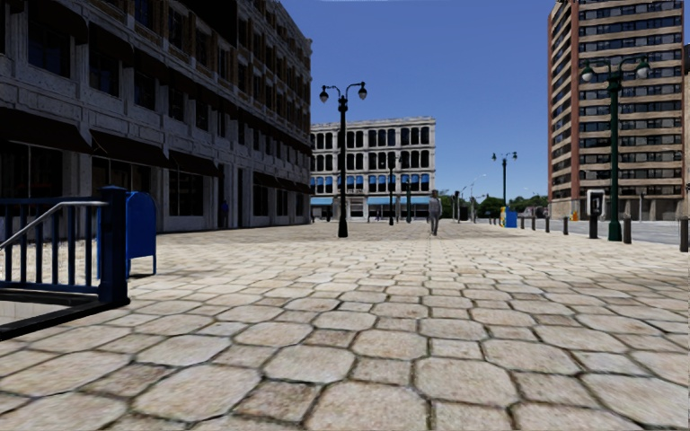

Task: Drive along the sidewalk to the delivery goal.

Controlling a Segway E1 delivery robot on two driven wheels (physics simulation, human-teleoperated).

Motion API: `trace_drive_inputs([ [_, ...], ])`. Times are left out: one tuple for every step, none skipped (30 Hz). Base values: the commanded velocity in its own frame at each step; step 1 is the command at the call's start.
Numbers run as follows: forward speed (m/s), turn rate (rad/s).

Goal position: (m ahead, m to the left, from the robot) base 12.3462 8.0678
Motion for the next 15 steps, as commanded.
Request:
trace_drive_inputs([
  [2.0,0.5],
  [2.0,0.5],
  [2.0,0.5],
  [2.0,0.5],
  [2.0,0.4],
  [2.0,0.22],
  [2.0,0.13],
  [2.0,0.12],
  [2.0,0.12],
  [2.0,0.11],
  [2.0,0.11],
  [2.0,0.11],
  [2.0,0.23],
  [2.0,0.37],
  [2.0,0.44],
])
